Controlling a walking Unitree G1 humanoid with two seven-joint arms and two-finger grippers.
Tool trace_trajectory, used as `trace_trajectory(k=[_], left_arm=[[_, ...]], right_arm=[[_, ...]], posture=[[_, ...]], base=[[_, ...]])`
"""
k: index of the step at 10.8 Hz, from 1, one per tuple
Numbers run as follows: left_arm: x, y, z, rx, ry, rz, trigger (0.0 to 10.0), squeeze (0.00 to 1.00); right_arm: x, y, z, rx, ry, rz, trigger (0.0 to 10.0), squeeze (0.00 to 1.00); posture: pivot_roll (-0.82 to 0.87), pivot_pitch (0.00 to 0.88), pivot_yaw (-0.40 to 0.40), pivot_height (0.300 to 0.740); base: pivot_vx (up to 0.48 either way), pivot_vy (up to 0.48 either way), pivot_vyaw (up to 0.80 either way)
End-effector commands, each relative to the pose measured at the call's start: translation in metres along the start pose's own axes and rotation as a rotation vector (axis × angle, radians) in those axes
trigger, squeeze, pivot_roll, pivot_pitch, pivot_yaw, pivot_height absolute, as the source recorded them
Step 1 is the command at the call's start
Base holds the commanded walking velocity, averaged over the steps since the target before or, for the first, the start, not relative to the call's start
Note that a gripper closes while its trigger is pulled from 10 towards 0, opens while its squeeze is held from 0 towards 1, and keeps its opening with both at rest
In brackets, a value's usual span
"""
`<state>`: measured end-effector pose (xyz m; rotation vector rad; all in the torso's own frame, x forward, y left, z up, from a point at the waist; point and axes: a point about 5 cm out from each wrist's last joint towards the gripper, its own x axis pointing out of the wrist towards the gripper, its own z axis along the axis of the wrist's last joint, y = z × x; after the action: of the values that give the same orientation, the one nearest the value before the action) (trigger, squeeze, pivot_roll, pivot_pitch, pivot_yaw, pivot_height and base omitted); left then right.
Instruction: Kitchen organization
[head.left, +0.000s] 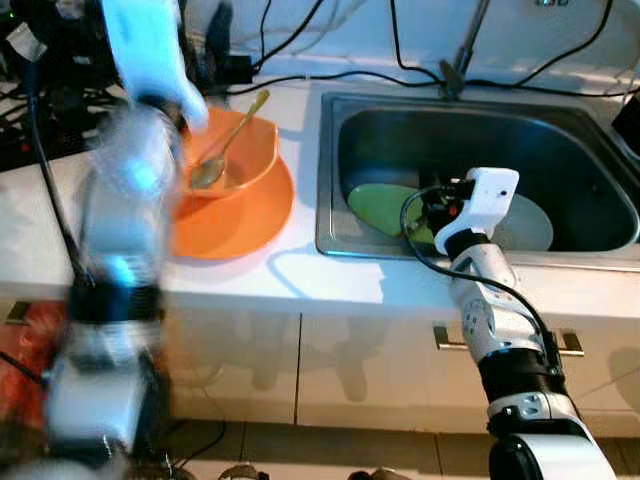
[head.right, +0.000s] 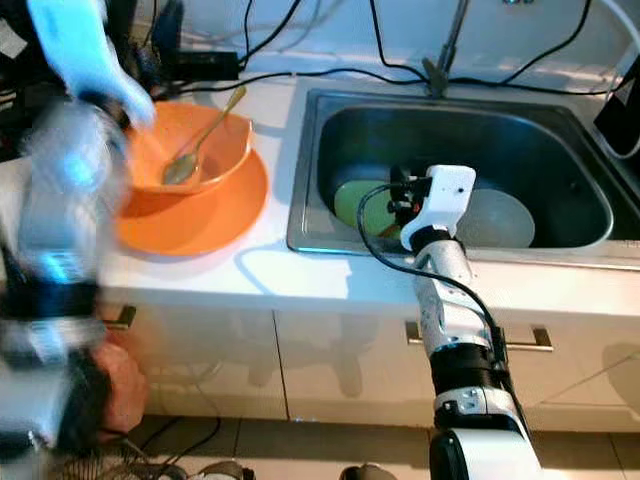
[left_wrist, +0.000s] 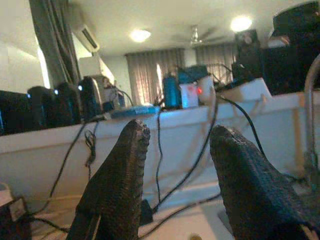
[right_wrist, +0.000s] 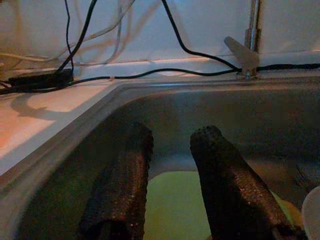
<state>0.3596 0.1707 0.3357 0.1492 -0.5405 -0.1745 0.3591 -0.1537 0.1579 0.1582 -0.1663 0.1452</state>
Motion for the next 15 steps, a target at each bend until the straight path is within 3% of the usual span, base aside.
trace_trajectory(k=[1, 3, 4, 6, 9, 12, 13, 15], left_arm=[[0.005, 0.007, -0.008, -0.011, 0.083, -0.015, 10.0, 0.00], [0.015, 0.028, -0.031, 0.049, 0.297, -0.010, 10.0, 0.00], [0.016, 0.034, -0.047, 0.028, 0.415, -0.010, 10.0, 0.00], [0.010, 0.036, -0.067, 0.002, 0.536, -0.028, 10.0, 0.00], [0.005, 0.034, -0.080, -0.016, 0.597, -0.137, 10.0, 0.00], [0.003, 0.037, -0.083, 0.018, 0.607, -0.133, 10.0, 0.00], [0.006, 0.037, -0.079, 0.022, 0.577, -0.152, 10.0, 1.00], [0.008, 0.034, -0.075, 0.026, 0.553, -0.186, 10.0, 1.00]], right_arm=[[0.002, 0.000, 0.002, 0.001, -0.008, -0.006, 10.0, 0.00], [0.002, 0.001, 0.001, 0.004, -0.008, -0.005, 10.0, 0.00], [0.002, 0.001, 0.001, 0.003, -0.007, -0.003, 10.0, 0.00], [0.002, 0.001, 0.000, 0.003, -0.004, -0.003, 10.0, 0.00], [0.002, 0.002, -0.001, 0.007, -0.001, -0.003, 10.0, 0.00], [0.001, 0.002, -0.002, 0.011, -0.001, -0.007, 10.0, 0.00], [0.000, 0.002, -0.003, 0.012, 0.000, -0.010, 10.0, 0.00], [0.000, 0.002, -0.003, 0.012, 0.002, -0.010, 10.0, 0.00]], posture=[[0.08, 0.066, -0.008, 0.740], [0.07, 0.063, -0.006, 0.740], [0.07, 0.062, -0.007, 0.740], [0.07, 0.062, -0.006, 0.740], [0.08, 0.066, -0.003, 0.740], [0.07, 0.071, 0.004, 0.740], [0.07, 0.073, 0.004, 0.740], [0.07, 0.074, 0.004, 0.740]], base=[[0.000, 0.000, 0.00], [0.000, 0.000, 0.00], [0.000, 0.000, 0.00], [0.000, 0.000, 0.00], [0.000, 0.000, 0.00], [0.000, 0.000, 0.00], [0.000, 0.000, 0.00], [0.000, 0.000, 0.00]])
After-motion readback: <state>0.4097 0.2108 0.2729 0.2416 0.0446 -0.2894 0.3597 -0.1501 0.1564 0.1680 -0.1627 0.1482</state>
